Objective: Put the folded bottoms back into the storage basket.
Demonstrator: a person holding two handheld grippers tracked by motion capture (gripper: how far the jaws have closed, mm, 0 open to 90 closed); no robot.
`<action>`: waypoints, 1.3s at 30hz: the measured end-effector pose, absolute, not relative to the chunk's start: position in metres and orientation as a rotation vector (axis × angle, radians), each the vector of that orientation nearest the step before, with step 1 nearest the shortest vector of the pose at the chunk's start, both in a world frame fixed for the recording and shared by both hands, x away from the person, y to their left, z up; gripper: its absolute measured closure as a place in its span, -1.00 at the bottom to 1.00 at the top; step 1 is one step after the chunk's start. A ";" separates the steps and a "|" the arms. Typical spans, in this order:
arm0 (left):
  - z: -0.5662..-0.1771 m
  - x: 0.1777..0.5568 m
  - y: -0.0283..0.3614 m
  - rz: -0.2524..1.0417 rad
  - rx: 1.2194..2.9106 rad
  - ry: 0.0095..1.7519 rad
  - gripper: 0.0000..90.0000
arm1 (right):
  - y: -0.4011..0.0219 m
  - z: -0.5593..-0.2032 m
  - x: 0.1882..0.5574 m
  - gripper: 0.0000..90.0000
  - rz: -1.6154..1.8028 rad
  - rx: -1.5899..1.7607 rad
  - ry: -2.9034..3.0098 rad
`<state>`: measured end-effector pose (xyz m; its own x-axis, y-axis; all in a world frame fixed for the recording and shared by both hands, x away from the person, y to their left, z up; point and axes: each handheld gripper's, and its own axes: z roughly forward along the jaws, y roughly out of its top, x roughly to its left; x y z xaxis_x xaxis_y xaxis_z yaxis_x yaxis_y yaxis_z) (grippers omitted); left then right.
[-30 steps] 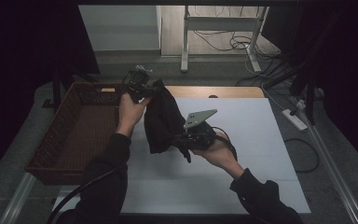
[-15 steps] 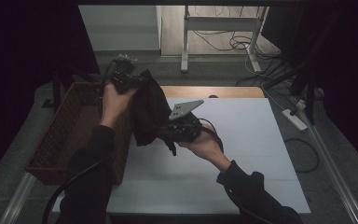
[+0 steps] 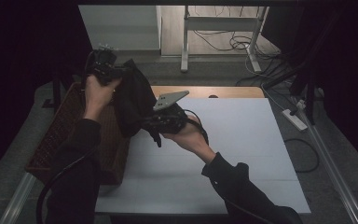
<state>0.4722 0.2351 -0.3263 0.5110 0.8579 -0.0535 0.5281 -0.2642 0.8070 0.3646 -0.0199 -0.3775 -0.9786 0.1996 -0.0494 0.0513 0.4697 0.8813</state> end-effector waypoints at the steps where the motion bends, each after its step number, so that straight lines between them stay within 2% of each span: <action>1: -0.326 0.472 0.238 0.515 1.932 1.143 0.84 | -0.017 -0.377 0.365 0.89 1.530 0.213 2.565; 26: -0.301 0.450 0.311 0.620 1.826 1.220 0.84 | 0.056 -0.360 0.368 0.89 1.619 0.119 2.542; 39: -0.327 0.448 0.338 0.614 1.852 1.284 0.84 | 0.099 -0.383 0.366 0.89 1.578 0.139 2.613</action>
<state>0.4477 0.3384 -0.3266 0.3714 0.9274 -0.0442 0.5482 -0.1806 0.8166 0.3660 0.0993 -0.3828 -0.9921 0.1223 -0.0265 0.0335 0.4635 0.8855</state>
